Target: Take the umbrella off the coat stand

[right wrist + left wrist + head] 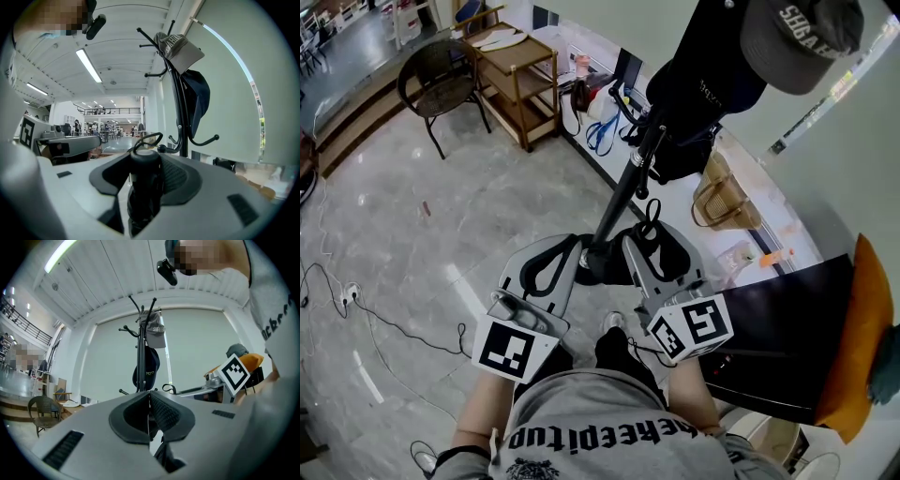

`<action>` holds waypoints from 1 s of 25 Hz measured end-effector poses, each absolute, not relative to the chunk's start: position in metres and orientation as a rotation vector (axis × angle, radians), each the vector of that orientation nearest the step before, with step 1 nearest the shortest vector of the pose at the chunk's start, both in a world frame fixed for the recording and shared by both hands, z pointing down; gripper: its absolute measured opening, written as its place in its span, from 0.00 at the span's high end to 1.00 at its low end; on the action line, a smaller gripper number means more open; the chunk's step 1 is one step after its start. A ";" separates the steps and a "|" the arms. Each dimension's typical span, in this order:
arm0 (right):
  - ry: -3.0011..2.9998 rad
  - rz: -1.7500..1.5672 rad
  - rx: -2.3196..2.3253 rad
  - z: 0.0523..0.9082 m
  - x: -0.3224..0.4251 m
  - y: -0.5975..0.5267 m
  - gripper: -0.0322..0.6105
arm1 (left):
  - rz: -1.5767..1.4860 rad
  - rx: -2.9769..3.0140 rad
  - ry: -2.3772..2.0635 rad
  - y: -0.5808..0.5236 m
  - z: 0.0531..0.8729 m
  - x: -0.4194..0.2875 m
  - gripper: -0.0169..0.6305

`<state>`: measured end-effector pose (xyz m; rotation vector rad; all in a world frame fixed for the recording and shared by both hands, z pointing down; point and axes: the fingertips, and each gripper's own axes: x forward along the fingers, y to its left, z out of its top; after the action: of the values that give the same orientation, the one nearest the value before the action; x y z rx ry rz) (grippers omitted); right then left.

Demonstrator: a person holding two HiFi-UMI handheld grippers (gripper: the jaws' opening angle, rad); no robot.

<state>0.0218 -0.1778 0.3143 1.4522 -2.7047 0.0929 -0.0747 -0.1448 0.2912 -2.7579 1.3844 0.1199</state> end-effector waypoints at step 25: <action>-2.637 0.078 1.690 0.306 0.044 -0.122 0.64 | 0.124 -2.862 1.103 -0.115 0.290 -0.047 0.95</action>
<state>0.0438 -0.1223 0.3061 1.6895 -2.6374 0.0777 -0.0469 -0.1147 0.2905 -2.8623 1.1031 0.1235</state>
